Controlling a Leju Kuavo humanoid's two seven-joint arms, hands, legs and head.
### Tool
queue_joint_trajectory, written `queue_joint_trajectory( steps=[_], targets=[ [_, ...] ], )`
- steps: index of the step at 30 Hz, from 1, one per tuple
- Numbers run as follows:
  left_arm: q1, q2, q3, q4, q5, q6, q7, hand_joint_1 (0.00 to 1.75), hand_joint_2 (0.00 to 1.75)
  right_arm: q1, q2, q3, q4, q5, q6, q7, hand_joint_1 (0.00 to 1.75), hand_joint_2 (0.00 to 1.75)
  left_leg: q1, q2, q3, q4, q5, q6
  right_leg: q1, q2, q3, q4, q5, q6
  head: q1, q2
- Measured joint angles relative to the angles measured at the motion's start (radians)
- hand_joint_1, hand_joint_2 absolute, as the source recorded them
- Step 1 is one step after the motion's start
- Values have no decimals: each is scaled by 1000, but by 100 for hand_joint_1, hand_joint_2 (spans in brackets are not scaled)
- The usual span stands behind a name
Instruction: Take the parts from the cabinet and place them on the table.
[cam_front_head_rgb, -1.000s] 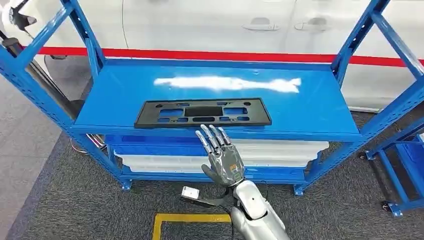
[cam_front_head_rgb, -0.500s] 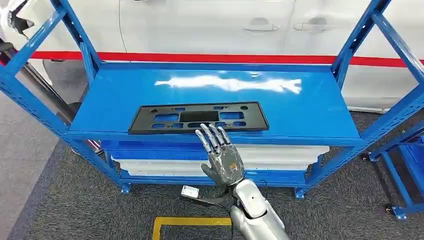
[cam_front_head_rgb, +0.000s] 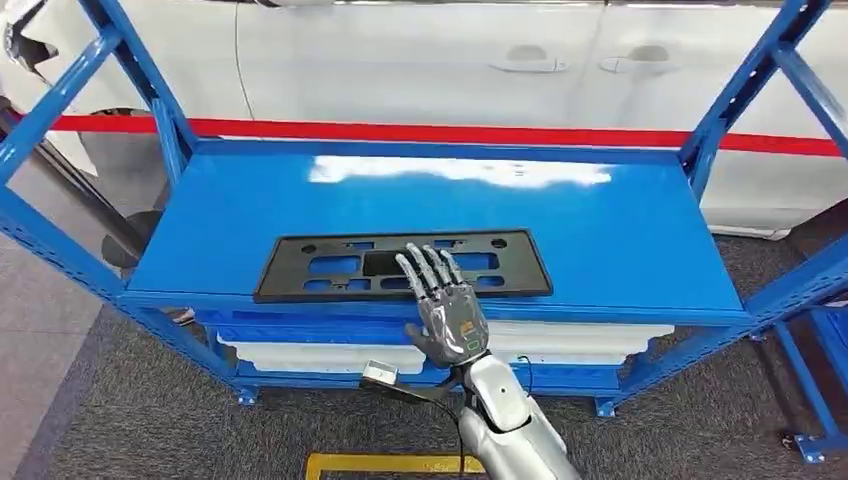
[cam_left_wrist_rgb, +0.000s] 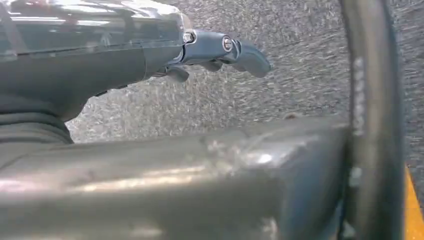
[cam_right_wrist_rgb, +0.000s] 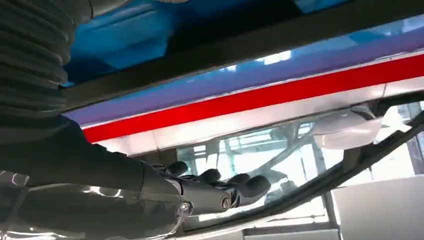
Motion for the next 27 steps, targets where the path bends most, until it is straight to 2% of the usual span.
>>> queue_joint_trajectory(
  steps=[1, 2, 4, 5, 6, 7, 8, 9, 10, 11, 13, 14, 15, 16, 17, 18, 20, 21, 22, 23, 24, 25, 26, 27],
  targets=[
    [1, 0, 0, 0, 0, 0, -1, 0, 0, -2, 0, 0, 2, 0, 0, 0, 0, 175, -1, 0, 13, -6, -6, 8, -2, -1, -22, 50, 11, 6, 1, 0],
    [0, 0, 0, 0, 0, 0, -1, 0, 0, -6, 0, 0, 3, 0, 0, 0, 0, 175, -1, 0, 22, -9, -11, 15, -3, -2, -64, 113, 3, 9, 1, 0],
    [-1, 0, 0, 0, -3, -3, -1, 0, 0, -7, -4, 1, 8, 0, 0, 12, 0, 175, -1, -1, 40, -10, -27, 19, -8, -2, -169, 242, -53, 17, 1, 0],
    [-1, 0, 0, 0, -5, -3, -1, 0, 0, -7, -6, 2, 13, 1, 0, 22, 0, 175, -1, -2, 51, -10, -38, 19, -9, -2, -208, 274, -78, 21, 1, 0],
    [1, 0, 0, 0, -6, -3, -1, 0, 0, -7, -8, 3, 17, 2, 0, 30, 0, 175, -1, -3, 65, -10, -49, 18, -10, -2, -230, 272, -77, 21, 1, 0],
    [2, 0, 0, 0, -9, -4, -1, 0, 0, -9, -11, 5, 23, 3, 0, 38, 0, 175, -1, -3, 82, -10, -61, 16, -10, -2, -235, 239, -51, 20, 1, 0],
    [2, -1, 0, 0, -15, -4, -1, 0, 0, -13, -14, 8, 29, 7, 0, 46, 0, 175, -1, -4, 99, -10, -72, 13, -10, -2, -224, 180, -7, 16, 1, 0],
    [0, -1, 1, 0, -18, -5, 0, 0, 0, -19, -16, 9, 35, 10, 0, 55, 0, 175, -1, -4, 117, -11, -85, 9, -8, -2, -205, 100, 62, 9, 1, 0],
    [0, -1, 1, 0, -21, -6, 0, 0, 0, -26, -19, 10, 41, 13, 0, 62, 0, 175, -1, -4, 124, -13, -97, 6, -4, -3, -188, 23, 145, -1, 1, 0],
    [-3, -2, 2, 2, -26, -8, 2, 0, 0, -33, -26, 13, 56, 18, 0, 72, 0, 175, -5, -5, 141, -4, -106, -2, 5, -3, -192, 4, 148, -6, 0, 0],
    [-8, -2, 4, 2, -36, 2, 5, 0, 0, -45, -32, 17, 71, 21, 0, 90, 0, 175, -5, -6, 146, -16, -115, -17, 7, -1, -185, 4, 148, -17, 2, 0],
    [-8, -3, 5, 2, -39, 6, 5, 0, 0, -55, -34, 19, 78, 24, 0, 97, 0, 175, -6, -5, 151, -7, -104, -23, 5, -2, -179, -3, 144, -25, 1, 0],
    [-10, -3, 6, 2, -43, 10, 6, 0, 0, -65, -35, 22, 84, 27, 0, 104, 0, 175, -6, -5, 157, -9, -106, -27, 1, 2, -164, -12, 144, -31, 1, 0],
    [-12, -3, 7, 2, -44, 10, 5, 0, 0, -72, -39, 24, 89, 29, 0, 106, 0, 175, -3, -2, 146, 23, -113, -30, -3, 1, -148, -23, 141, -36, 2, 0],
    [-14, -4, 7, 2, -45, 10, 5, 0, 0, -77, -40, 24, 95, 29, 0, 108, 0, 175, -3, -1, 120, 75, -124, -35, -4, -1, -139, -27, 136, -44, 1, 0],
    [-14, -3, 8, 2, -45, 10, 6, 0, 0, -82, -42, 25, 101, 30, 0, 109, 0, 175, -3, -2, 76, 145, -153, -40, -3, -1, -134, -27, 129, -49, 2, 0],
    [-14, -3, 9, 2, -45, 10, 7, 0, 0, -82, -44, 27, 110, 30, 0, 109, 0, 175, -2, -2, -5, 259, -217, -49, -2, 0, -125, -26, 117, -50, 1, 0],
    [-11, -3, 9, 2, -46, 10, 7, 0, 0, -81, -46, 27, 114, 30, 0, 109, 0, 175, -2, -2, -32, 277, -215, -50, -2, 1, -119, -25, 111, -50, 1, 0],
    [-10, -3, 9, 2, -46, 10, 7, 0, 0, -82, -47, 27, 118, 30, 0, 109, 0, 175, 0, -1, -35, 247, -179, -50, -3, 3, -111, -23, 104, -49, 1, 0],
    [-9, -3, 9, 2, -46, 10, 7, 0, 0, -82, -47, 27, 121, 30, 0, 109, 0, 175, 0, -1, -21, 184, -125, -50, -3, 4, -103, -20, 96, -47, 1, 0],
    [-10, -3, 9, 2, -46, 10, 7, 0, 0, -83, -47, 28, 124, 30, 0, 109, 0, 175, 1, -1, 5, 95, -56, -47, -3, 4, -94, -17, 88, -44, 1, 0],
    [-9, -3, 9, 2, -46, 10, 7, 0, 0, -84, -47, 29, 126, 30, 0, 110, 0, 175, 1, -1, 23, 19, -6, -44, -3, 4, -86, -15, 80, -40, 1, 0],
    [-9, -3, 10, 2, -46, 10, 8, 0, 0, -85, -48, 29, 129, 30, 0, 110, 0, 175, -5, 0, 20, 22, -38, -39, -2, 4, -83, -13, 79, -36, 2, 0],
    [-12, -3, 10, 2, -46, 10, 7, 0, 0, -87, -49, 29, 131, 30, 0, 110, 0, 175, -10, 2, 21, 3, -52, -29, 2, 6, -92, -12, 77, -31, 1, 0]
  ],
)
